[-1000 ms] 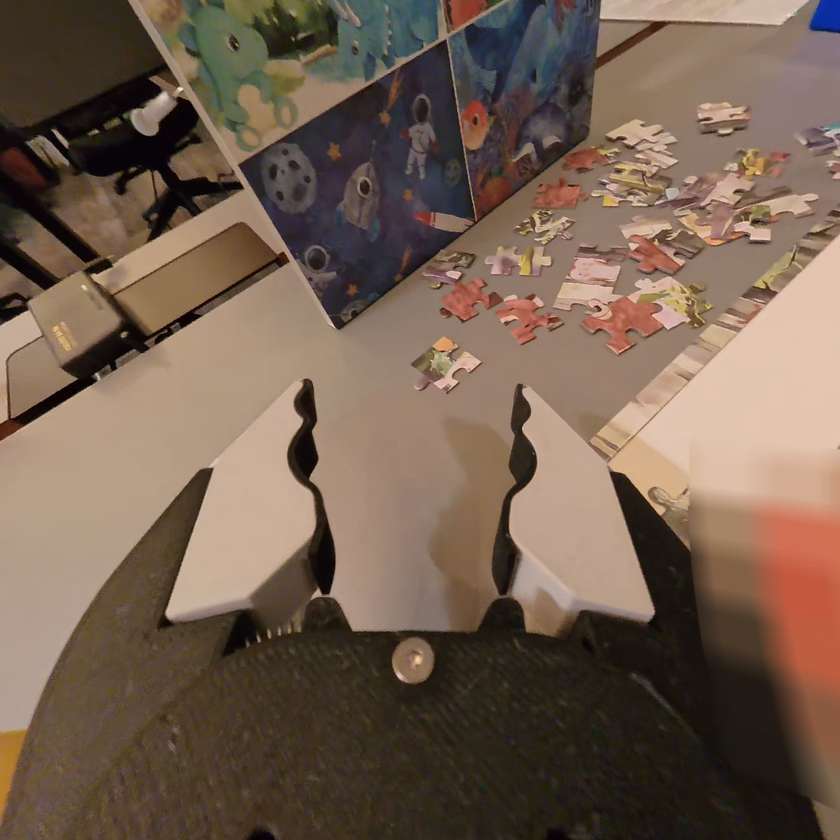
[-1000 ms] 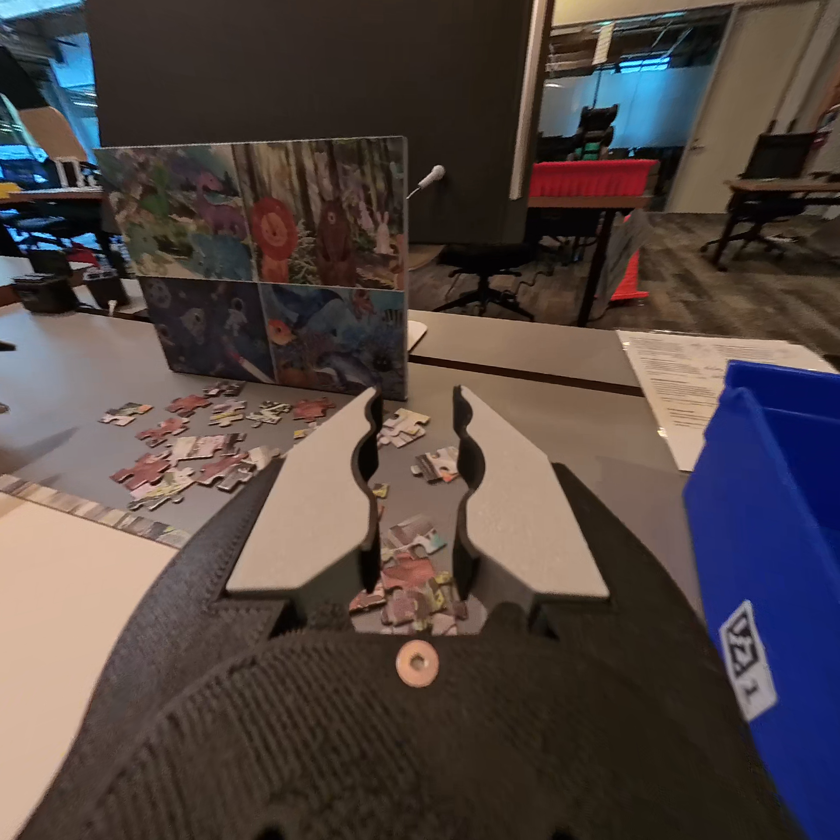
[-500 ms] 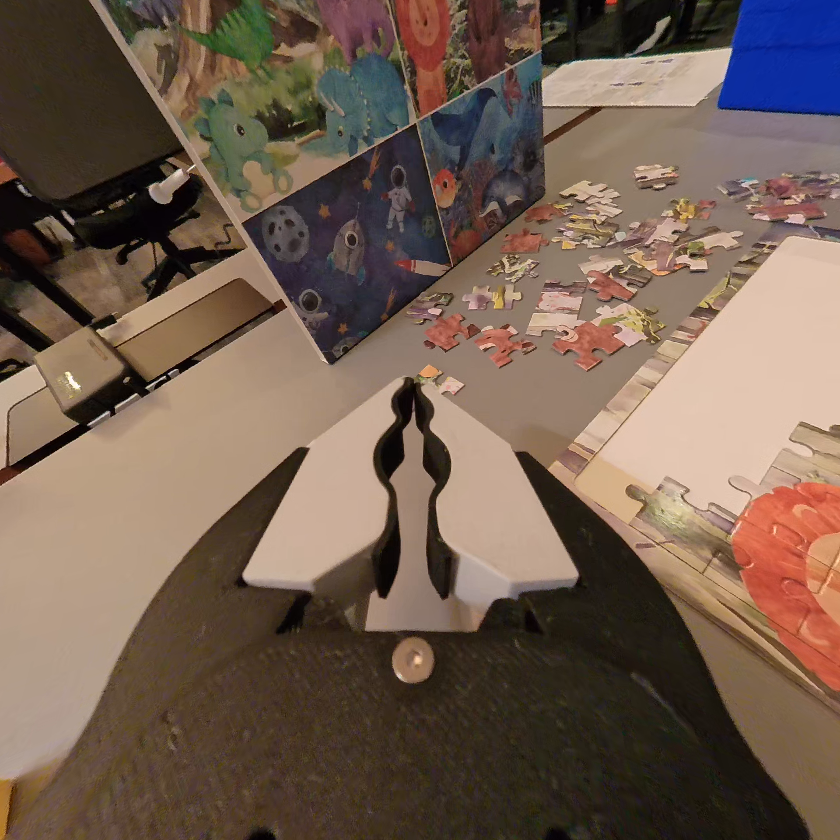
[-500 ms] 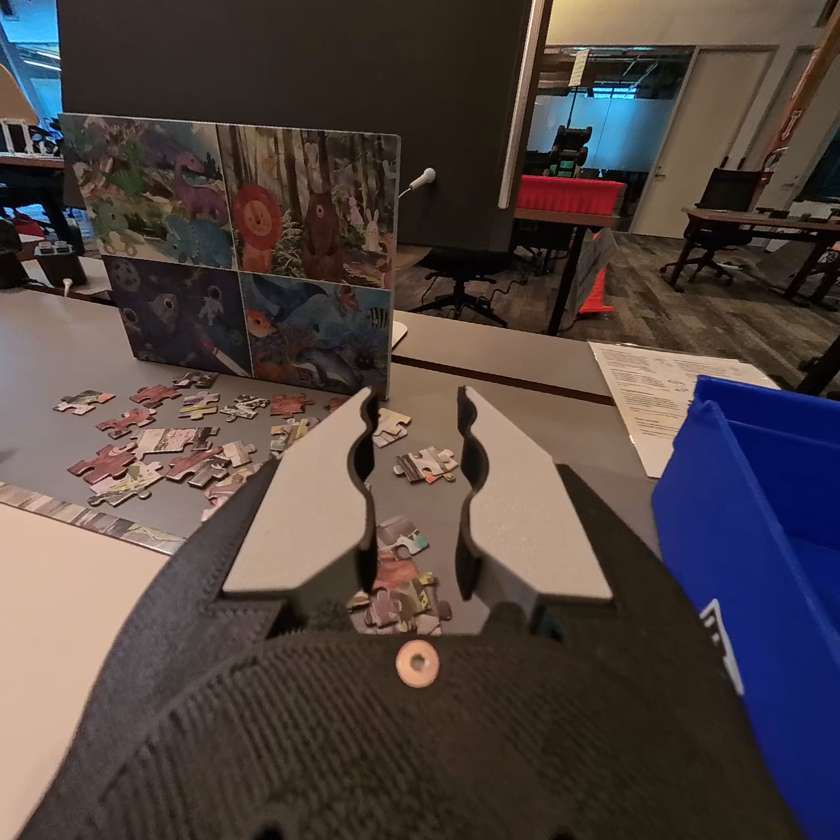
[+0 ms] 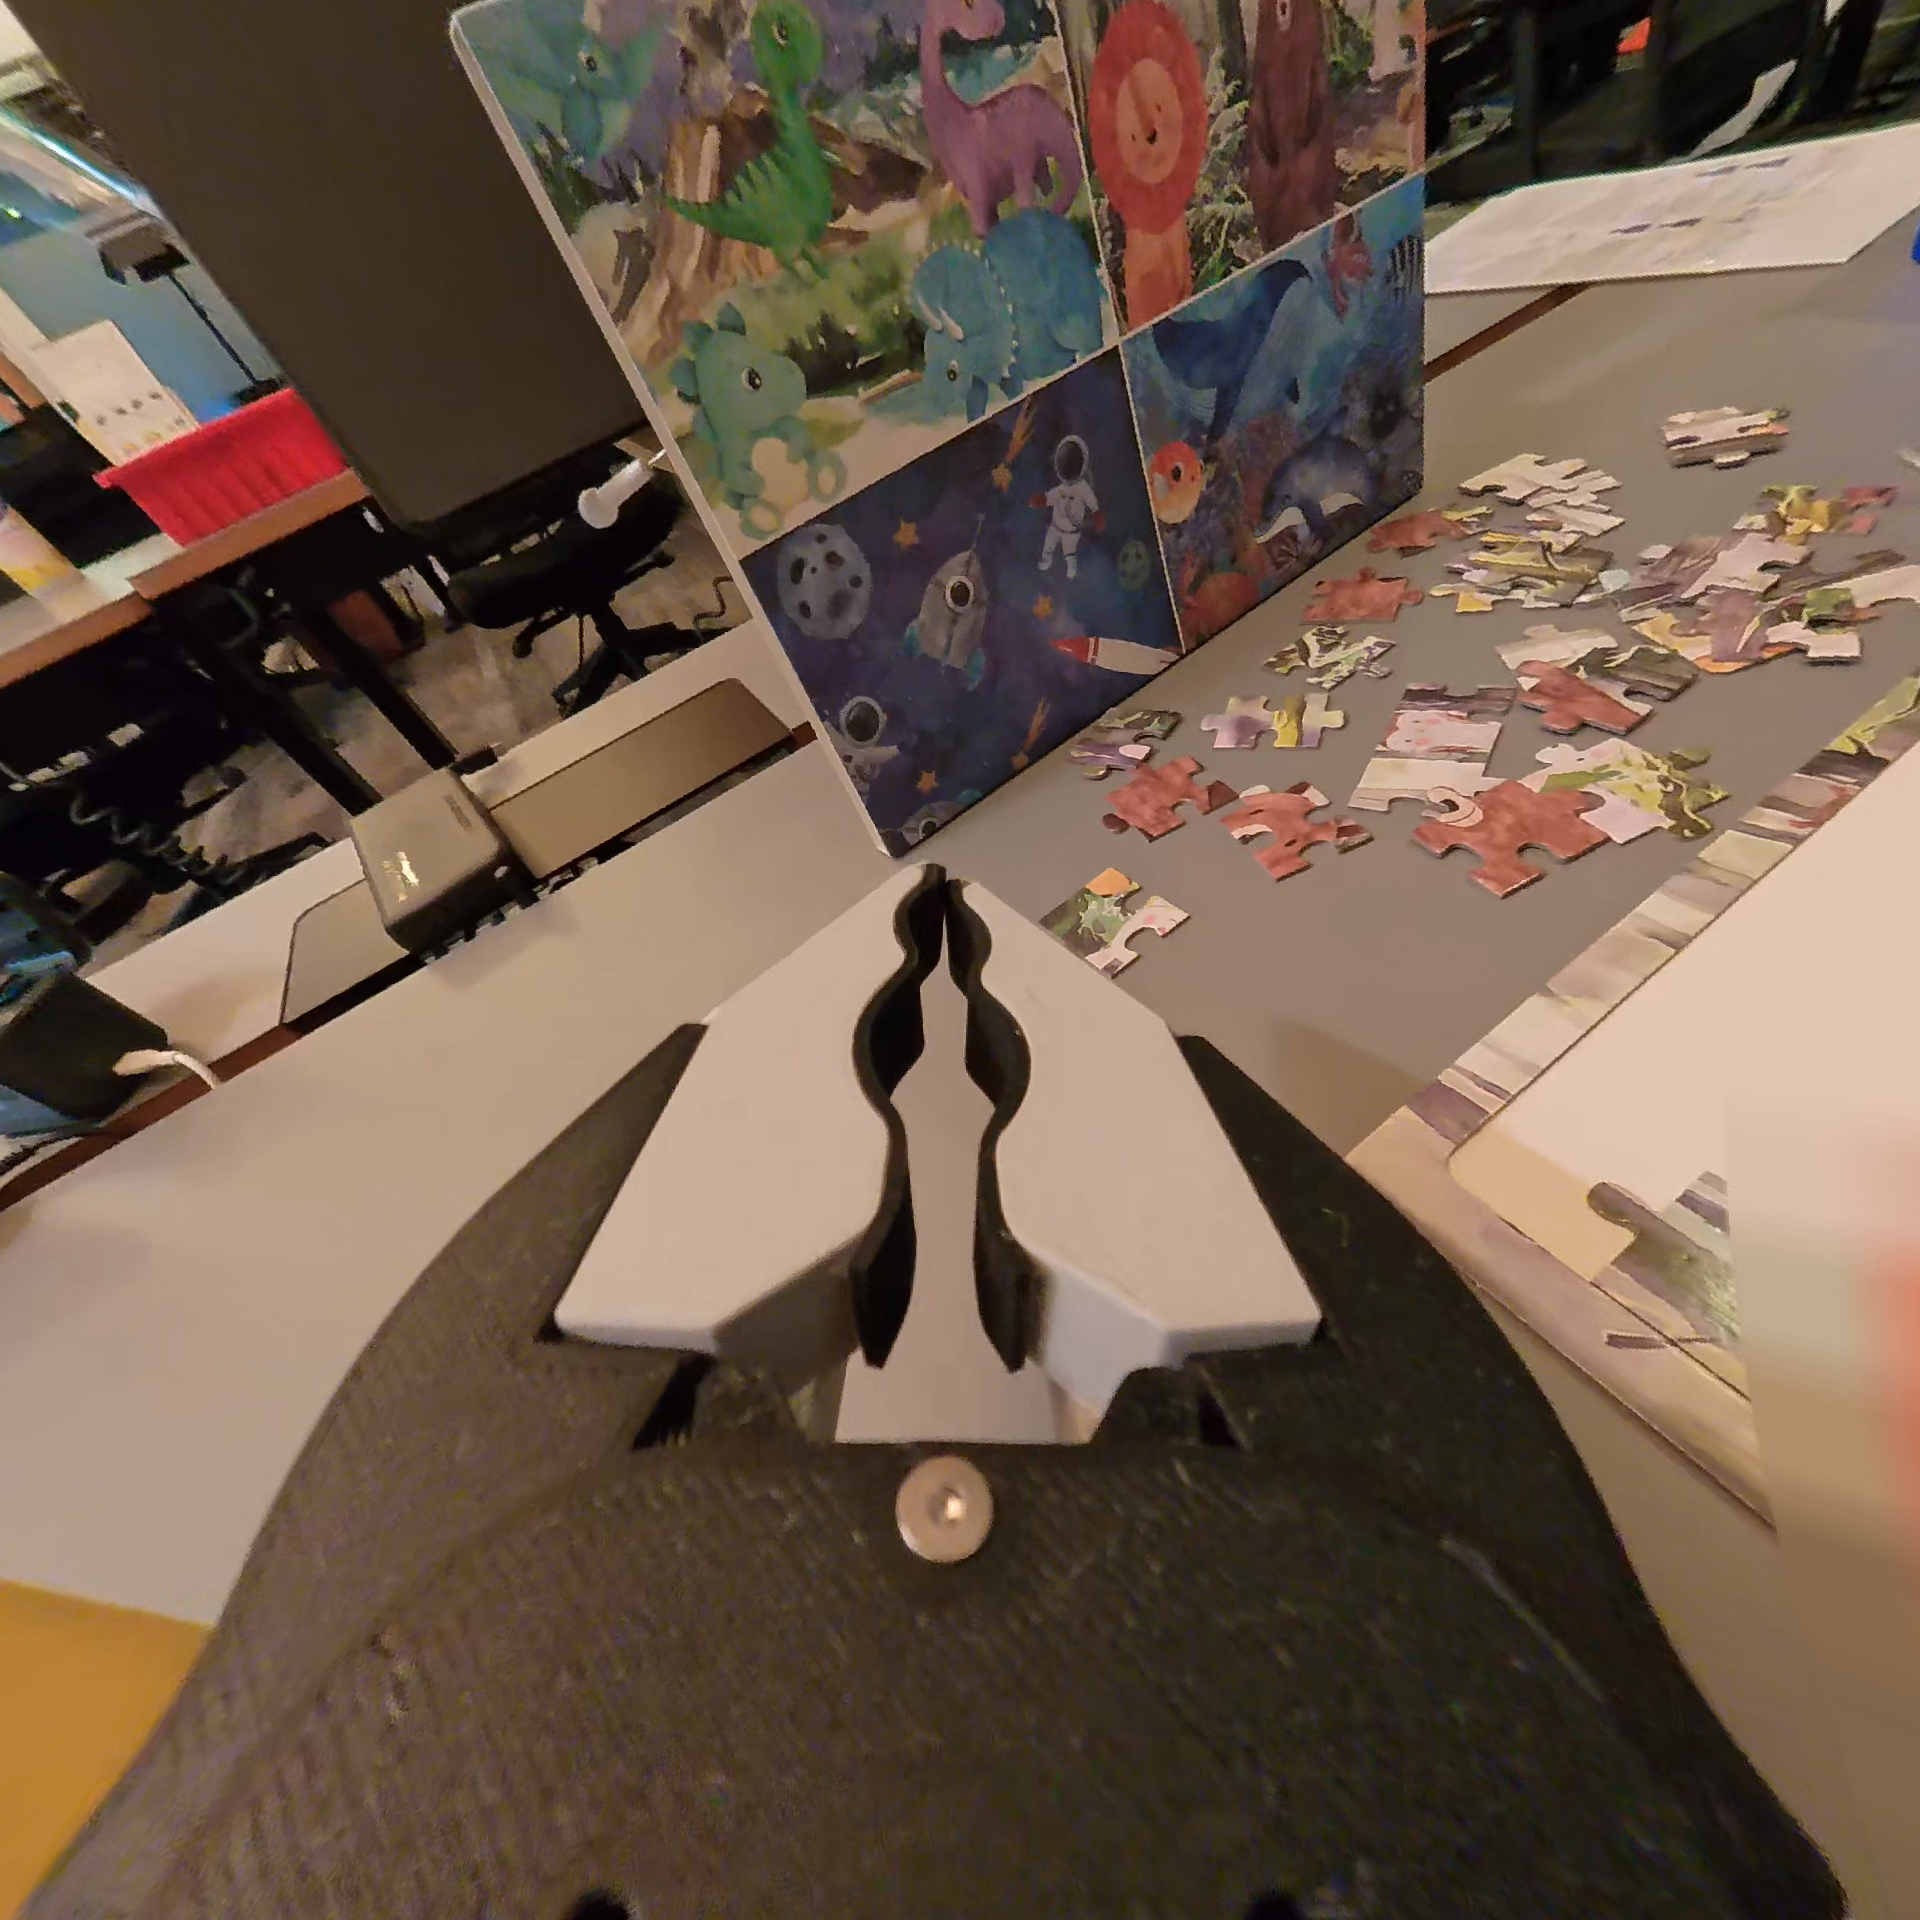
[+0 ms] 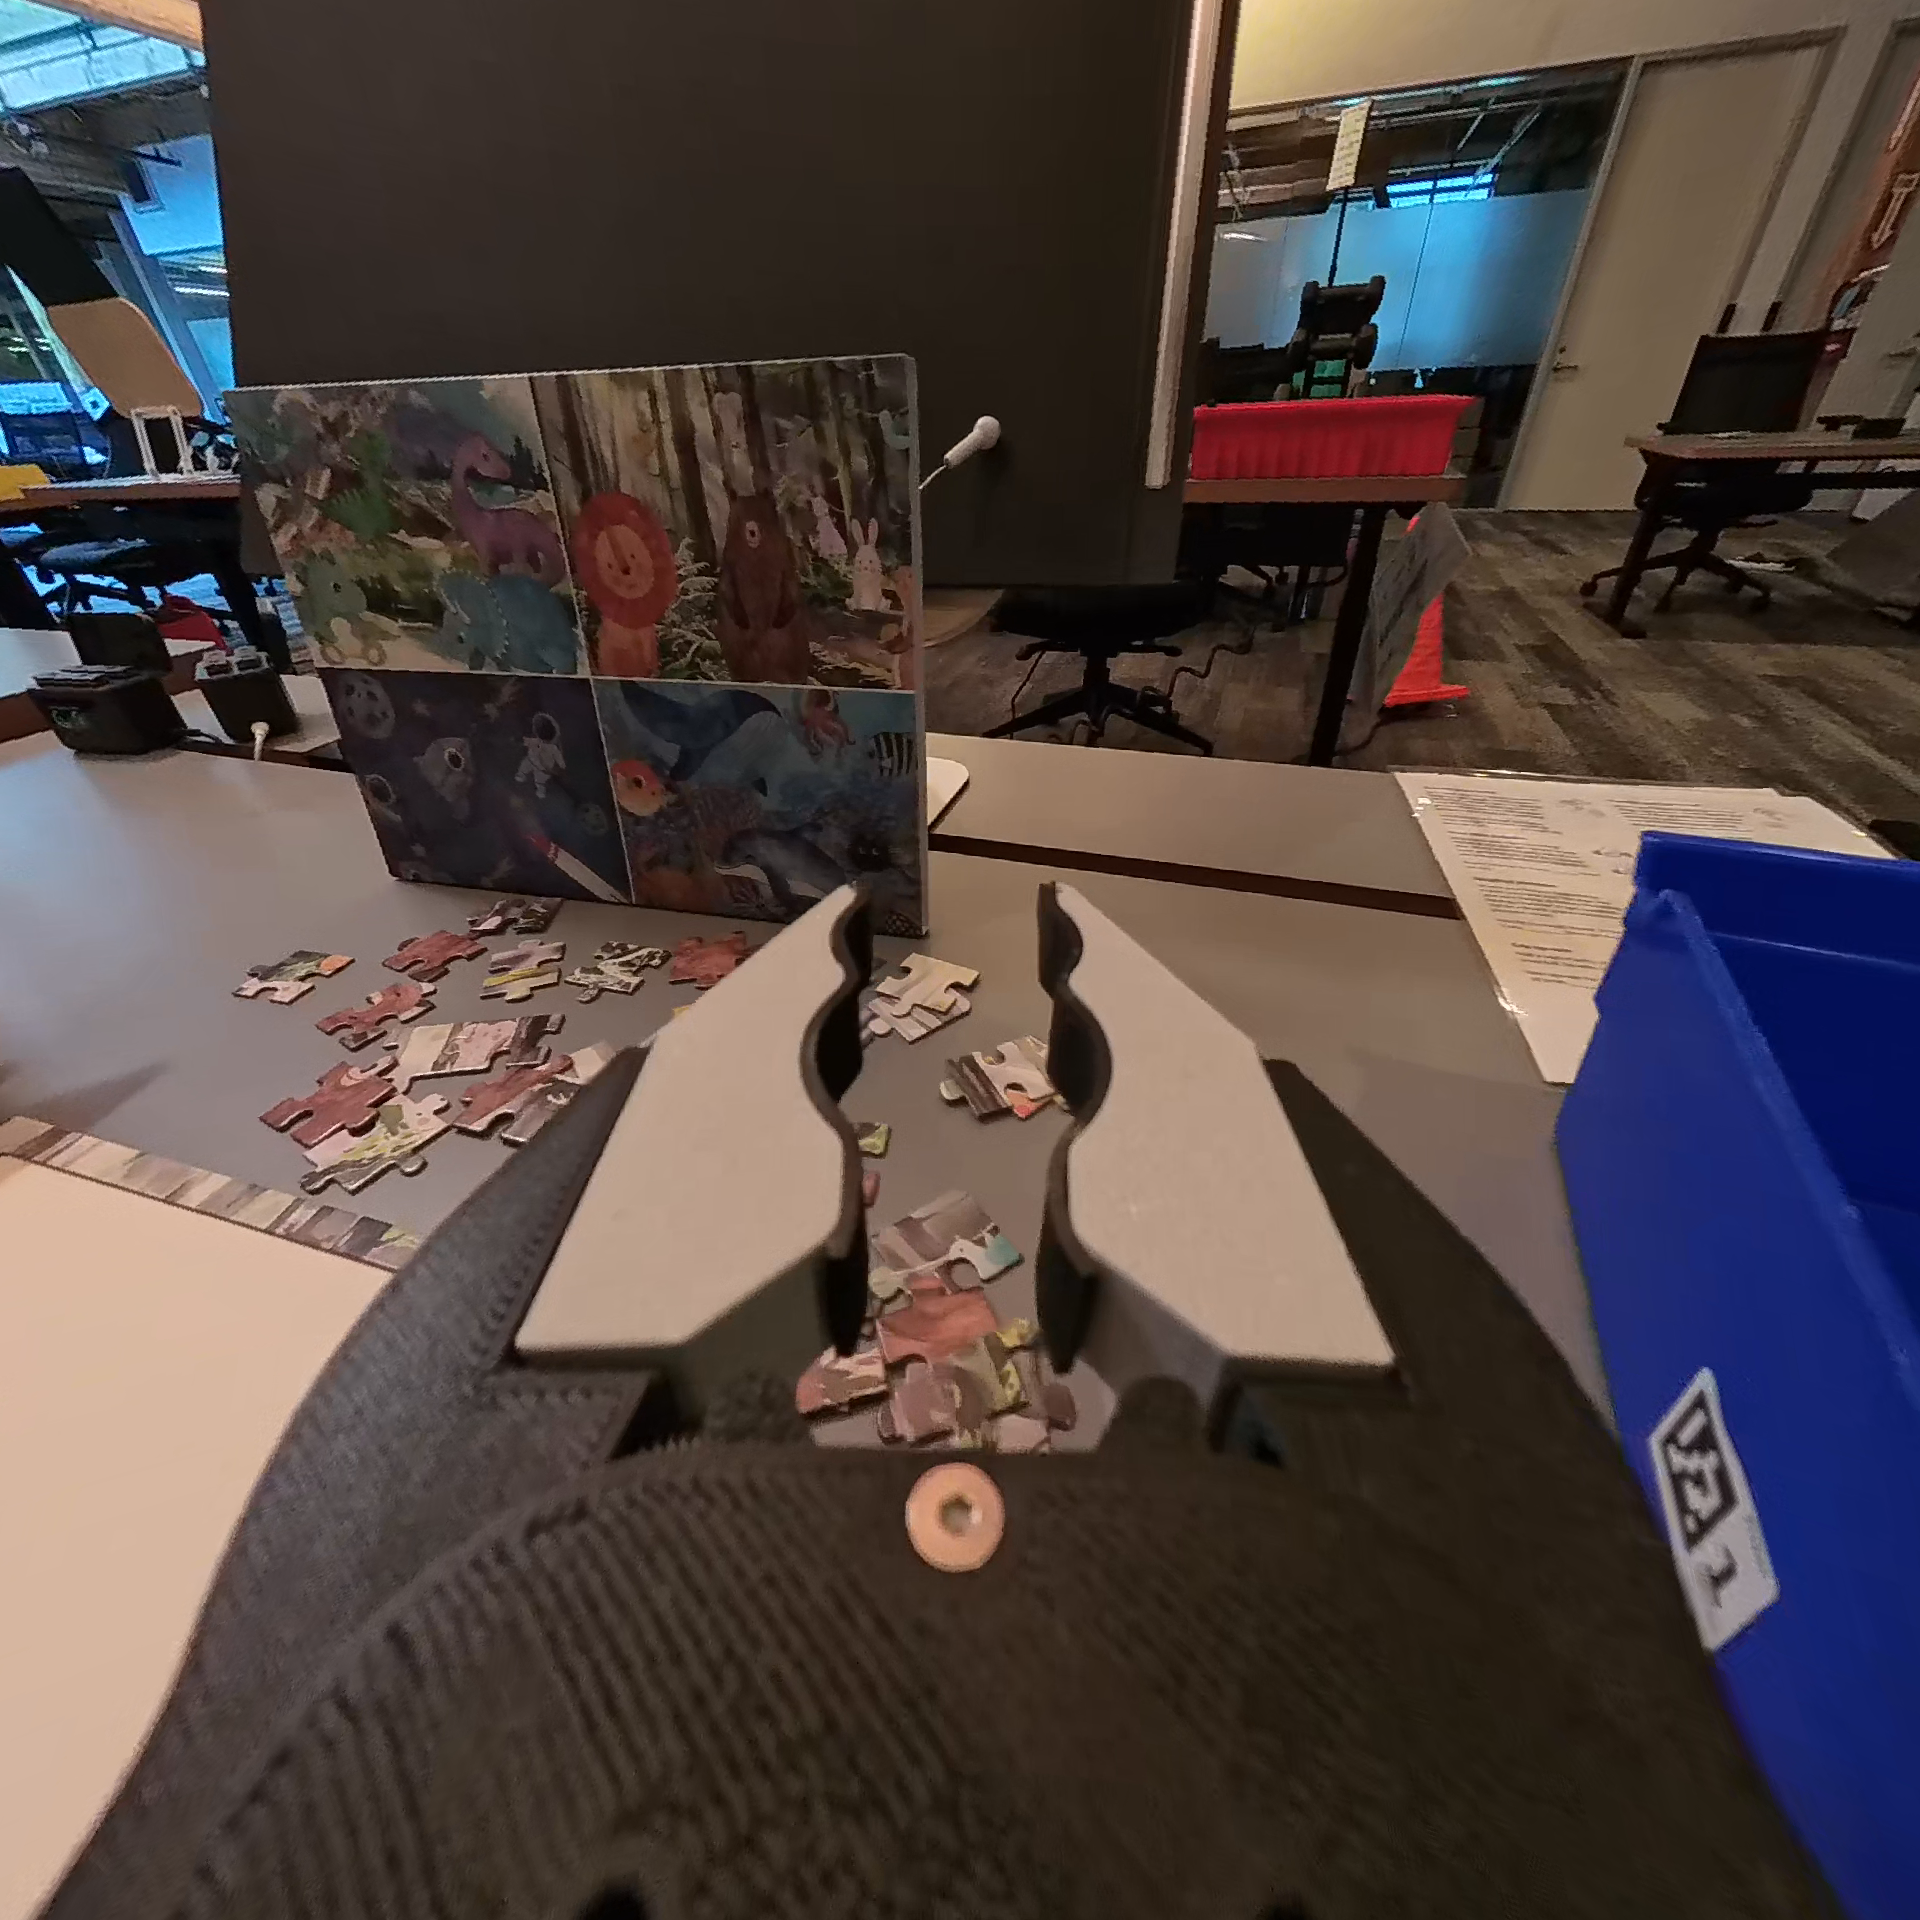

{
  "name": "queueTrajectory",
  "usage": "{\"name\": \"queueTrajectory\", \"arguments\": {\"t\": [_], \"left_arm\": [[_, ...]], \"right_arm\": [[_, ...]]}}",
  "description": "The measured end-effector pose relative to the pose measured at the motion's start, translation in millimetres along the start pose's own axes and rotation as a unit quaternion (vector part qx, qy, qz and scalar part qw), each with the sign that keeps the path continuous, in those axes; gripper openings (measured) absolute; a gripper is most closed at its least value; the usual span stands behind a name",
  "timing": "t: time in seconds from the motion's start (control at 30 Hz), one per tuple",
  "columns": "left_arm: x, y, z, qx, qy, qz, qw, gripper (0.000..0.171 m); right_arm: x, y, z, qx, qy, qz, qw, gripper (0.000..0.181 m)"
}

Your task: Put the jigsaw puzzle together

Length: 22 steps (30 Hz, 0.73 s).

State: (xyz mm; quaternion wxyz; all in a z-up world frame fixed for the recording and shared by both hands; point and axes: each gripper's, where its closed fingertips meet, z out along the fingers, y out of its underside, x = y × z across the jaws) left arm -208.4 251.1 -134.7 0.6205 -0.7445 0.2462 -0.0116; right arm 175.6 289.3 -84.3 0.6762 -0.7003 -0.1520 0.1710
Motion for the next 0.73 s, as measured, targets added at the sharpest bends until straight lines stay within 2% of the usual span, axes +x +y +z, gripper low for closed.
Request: {"name": "queueTrajectory", "arguments": {"t": [0.3, 0.47, 0.73], "left_arm": [[-5.1, 3.4, 2.3, -0.008, -0.001, -0.056, 0.998, 0.0], [-2.7, 9.8, 4.7, -0.028, 0.024, -0.087, 0.996, 0.0], [3.6, 13.6, 6.8, -0.044, 0.026, -0.05, 0.997, 0.0]], "right_arm": [[-5.9, -1.8, -0.1, 0.002, -0.016, 0.007, 1.0, 0.028], [-9.5, 3.3, 2.6, -0.003, -0.033, 0.036, 0.999, 0.028], [-21.1, 9.8, 6.8, -0.013, -0.062, 0.062, 0.996, 0.028]]}}
